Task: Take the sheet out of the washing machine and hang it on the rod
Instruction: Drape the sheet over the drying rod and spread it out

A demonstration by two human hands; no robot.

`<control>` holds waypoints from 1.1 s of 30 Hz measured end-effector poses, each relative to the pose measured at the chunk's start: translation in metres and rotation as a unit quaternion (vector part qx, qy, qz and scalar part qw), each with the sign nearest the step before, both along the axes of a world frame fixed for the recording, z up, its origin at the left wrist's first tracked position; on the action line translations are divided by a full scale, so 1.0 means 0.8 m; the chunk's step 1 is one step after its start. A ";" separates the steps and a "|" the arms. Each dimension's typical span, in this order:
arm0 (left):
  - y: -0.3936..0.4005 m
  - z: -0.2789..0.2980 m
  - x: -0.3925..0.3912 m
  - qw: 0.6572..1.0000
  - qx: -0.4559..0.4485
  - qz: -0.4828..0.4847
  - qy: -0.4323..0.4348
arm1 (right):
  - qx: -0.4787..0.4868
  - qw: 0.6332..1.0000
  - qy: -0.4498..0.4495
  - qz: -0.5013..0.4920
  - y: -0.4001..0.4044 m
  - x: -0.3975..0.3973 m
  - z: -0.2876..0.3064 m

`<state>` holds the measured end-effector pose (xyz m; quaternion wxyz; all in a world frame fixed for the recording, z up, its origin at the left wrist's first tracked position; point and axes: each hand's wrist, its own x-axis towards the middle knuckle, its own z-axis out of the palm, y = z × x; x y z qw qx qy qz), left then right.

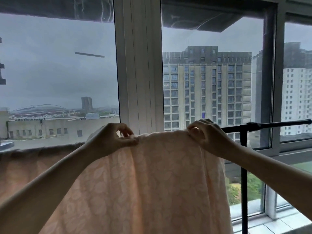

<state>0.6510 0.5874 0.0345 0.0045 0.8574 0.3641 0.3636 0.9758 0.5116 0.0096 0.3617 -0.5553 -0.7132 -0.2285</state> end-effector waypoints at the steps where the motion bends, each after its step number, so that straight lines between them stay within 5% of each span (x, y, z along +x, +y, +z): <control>1: -0.003 -0.001 0.004 1.000 0.016 0.007 0.003 | 0.007 1.000 0.002 -0.012 -0.004 0.009 0.000; 10: -0.029 0.003 0.070 0.999 0.030 0.019 0.018 | -0.049 0.997 -0.062 -0.013 -0.006 0.053 -0.004; 24: -0.055 0.000 0.079 0.996 -0.009 0.081 -0.024 | 0.019 0.991 0.017 0.134 -0.014 0.089 0.007; 33: -0.065 0.003 0.086 0.996 -0.038 0.084 -0.022 | 0.069 0.998 -0.001 -0.011 -0.028 0.166 0.045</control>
